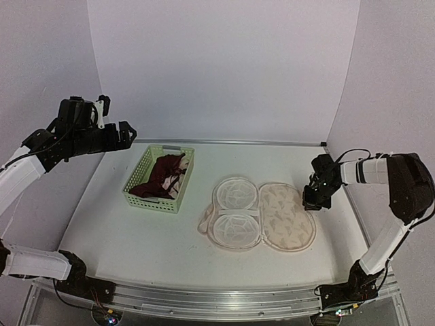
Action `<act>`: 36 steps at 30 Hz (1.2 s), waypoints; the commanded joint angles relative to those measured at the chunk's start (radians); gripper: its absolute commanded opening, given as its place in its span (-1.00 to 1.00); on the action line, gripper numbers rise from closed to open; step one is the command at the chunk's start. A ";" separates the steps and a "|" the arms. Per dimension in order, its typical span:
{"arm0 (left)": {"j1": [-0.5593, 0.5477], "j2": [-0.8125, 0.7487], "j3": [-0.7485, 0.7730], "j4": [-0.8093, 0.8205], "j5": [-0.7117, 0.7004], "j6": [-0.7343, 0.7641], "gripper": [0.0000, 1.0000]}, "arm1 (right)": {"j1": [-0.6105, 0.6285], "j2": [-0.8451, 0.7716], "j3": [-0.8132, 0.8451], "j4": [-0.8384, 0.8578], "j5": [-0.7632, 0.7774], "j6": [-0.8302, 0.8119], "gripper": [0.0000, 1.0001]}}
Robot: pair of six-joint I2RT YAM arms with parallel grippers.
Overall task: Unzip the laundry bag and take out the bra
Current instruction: Close the laundry bag at the center of the board.
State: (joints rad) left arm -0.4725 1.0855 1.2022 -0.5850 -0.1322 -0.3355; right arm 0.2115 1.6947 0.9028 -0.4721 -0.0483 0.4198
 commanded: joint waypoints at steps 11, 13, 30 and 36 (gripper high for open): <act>-0.001 -0.053 0.002 0.024 -0.006 0.019 0.99 | 0.062 -0.265 0.179 -0.066 -0.117 0.053 -1.00; -0.001 -0.054 -0.003 0.024 -0.004 0.021 0.99 | 0.087 -0.269 0.214 -0.073 -0.127 0.068 -1.00; 0.000 -0.101 -0.039 0.020 -0.002 0.025 0.99 | 0.390 -0.086 0.471 -0.080 -0.134 0.149 -1.00; 0.000 -0.102 -0.039 0.021 0.002 0.023 0.99 | 0.457 0.005 0.509 -0.059 -0.141 0.169 -1.00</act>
State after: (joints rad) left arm -0.4725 0.9997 1.1633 -0.5858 -0.1318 -0.3290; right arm 0.6361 1.6608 1.3552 -0.5705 -0.1799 0.5655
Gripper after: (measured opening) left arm 0.994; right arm 0.008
